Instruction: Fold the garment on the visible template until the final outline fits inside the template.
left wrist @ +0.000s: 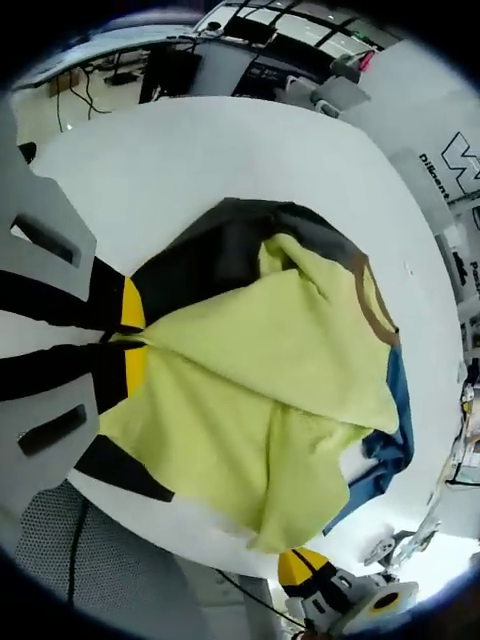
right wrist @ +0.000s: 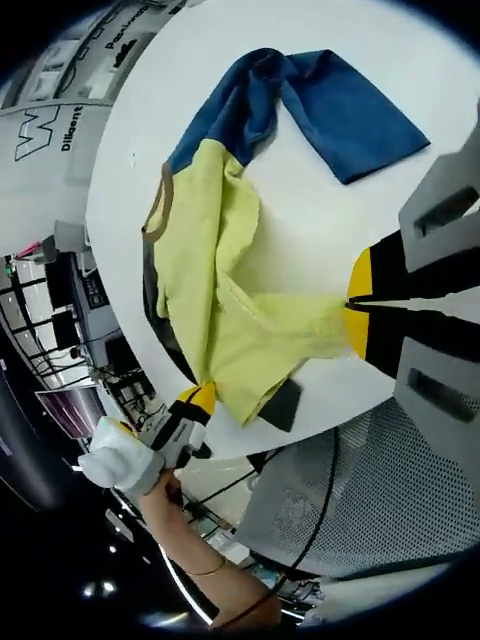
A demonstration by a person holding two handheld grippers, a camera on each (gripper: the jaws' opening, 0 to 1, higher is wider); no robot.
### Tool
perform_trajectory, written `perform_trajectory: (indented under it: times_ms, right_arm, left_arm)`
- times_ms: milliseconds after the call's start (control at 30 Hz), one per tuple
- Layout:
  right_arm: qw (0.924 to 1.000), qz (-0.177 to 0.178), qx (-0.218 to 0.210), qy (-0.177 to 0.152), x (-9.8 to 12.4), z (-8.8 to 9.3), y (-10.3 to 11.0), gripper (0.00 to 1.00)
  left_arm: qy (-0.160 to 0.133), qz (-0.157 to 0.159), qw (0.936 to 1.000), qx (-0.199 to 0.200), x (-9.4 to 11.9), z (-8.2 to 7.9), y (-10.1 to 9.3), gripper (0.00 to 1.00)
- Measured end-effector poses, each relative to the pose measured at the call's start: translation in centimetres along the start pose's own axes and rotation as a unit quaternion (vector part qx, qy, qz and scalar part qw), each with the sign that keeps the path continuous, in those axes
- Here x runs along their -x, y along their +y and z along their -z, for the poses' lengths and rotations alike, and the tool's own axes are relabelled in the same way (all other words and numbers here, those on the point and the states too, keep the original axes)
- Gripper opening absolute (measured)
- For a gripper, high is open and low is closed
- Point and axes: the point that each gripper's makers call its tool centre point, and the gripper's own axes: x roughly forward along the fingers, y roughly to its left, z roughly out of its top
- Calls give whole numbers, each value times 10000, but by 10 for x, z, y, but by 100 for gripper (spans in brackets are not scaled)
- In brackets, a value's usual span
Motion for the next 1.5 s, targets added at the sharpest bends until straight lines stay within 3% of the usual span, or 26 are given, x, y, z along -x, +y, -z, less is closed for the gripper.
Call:
perform_trajectory:
  times_ms: [133,167,300,367,433,600,767,867,900,967,1333,1400,1433,1467,1500]
  right_arm:
    - [9996,-79,198,200,-2,13,8,0]
    - [9990,-34,392,198,-3,14,7,0]
    - [9984,281,483,81,-2,10,-3,0]
    - [9989,319,321,-81,2,4,-3,15]
    - [9994,215,98,-261,5,-2,0,24]
    - [9993,112,45,-348,0,-8,11,20]
    - [9995,-13,105,-282,-20,-10,26,18]
    - [9996,-14,237,-176,-27,-8,29,9]
    - [9992,16,368,-164,-27,-9,28,1]
    - [9985,90,532,-124,-23,-10,25,0]
    - [9987,393,-198,-272,6,-14,-3,0]
    - [9962,379,-790,8,9,-1,-6,0]
    - [9959,365,-830,55,8,1,-5,0]
    - [9946,238,-893,474,4,17,-1,0]
    - [9950,328,-845,415,-2,19,-5,0]
  left_arm:
    - [-21,53,10000,-4,3,0,-4,7]
    - [-27,54,10000,-4,3,0,-4,7]
    - [-48,36,10000,45,3,2,-4,7]
    - [-56,35,10000,72,4,2,-6,7]
    - [-72,26,9999,96,4,2,-5,7]
    - [-78,18,9999,111,5,2,-6,7]
    - [-57,9,9999,141,4,3,-6,7]
    - [-61,16,9999,147,5,3,-6,7]
    - [-68,21,9999,151,5,3,-6,7]
    - [-78,40,9998,181,6,3,-6,7]
    - [60,-32,10000,56,10,6,1,7]
    - [59,110,9998,150,11,5,-3,7]
    - [68,129,9998,163,11,4,-4,7]
    - [121,154,9997,160,11,4,-6,7]
    - [135,155,9998,86,11,3,-8,7]
